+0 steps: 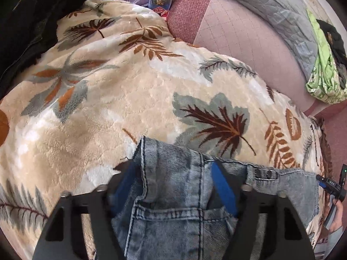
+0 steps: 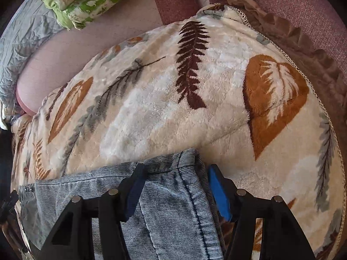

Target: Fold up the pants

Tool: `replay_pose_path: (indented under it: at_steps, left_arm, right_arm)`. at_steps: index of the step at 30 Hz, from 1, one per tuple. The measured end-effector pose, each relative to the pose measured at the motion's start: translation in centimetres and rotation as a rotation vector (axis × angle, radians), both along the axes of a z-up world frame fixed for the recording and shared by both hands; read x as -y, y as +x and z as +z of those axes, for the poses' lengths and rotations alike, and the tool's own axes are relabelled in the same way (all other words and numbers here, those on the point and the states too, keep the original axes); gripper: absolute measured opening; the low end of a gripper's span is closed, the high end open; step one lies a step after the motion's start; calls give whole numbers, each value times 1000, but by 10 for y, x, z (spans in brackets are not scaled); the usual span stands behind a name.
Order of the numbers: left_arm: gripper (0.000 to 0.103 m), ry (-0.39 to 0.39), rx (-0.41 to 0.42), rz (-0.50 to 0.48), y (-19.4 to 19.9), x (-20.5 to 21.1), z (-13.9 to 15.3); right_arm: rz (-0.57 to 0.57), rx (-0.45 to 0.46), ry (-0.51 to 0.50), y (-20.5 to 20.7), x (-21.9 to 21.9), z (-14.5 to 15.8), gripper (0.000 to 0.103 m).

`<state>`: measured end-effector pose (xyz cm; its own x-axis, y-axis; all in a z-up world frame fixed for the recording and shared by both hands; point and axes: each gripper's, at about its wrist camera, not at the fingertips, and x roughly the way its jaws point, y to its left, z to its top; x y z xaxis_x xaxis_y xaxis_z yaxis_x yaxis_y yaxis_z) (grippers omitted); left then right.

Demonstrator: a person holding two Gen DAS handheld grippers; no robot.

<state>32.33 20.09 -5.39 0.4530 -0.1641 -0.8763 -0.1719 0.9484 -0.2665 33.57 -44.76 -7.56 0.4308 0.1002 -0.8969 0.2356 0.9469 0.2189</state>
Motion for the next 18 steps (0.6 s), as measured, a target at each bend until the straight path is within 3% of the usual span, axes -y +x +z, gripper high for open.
replay_pose_path:
  at_steps: [6, 7, 9, 10, 11, 14, 18]
  left_arm:
    - [56, -10, -9, 22, 12, -5, -6]
    - [51, 2, -15, 20, 13, -4, -8]
    - [35, 48, -21, 12, 15, -1, -10]
    - [7, 65, -29, 13, 16, -1, -11]
    - [3, 73, -45, 18, 17, -2, -11]
    - [3, 101, -22, 24, 14, -1, -4]
    - [3, 159, 103, 38, 1, 3, 30]
  right_arm:
    - [16, -5, -27, 2, -4, -2, 56]
    - [17, -4, -30, 2, -4, -2, 56]
    - [17, -3, -39, 5, -9, -4, 56]
    - [19, -1, -48, 7, -10, -4, 53]
    - [20, 0, -66, 7, -12, -3, 43]
    - [21, 18, -97, 3, -14, 7, 18]
    - [10, 127, -170, -8, -24, 41, 17]
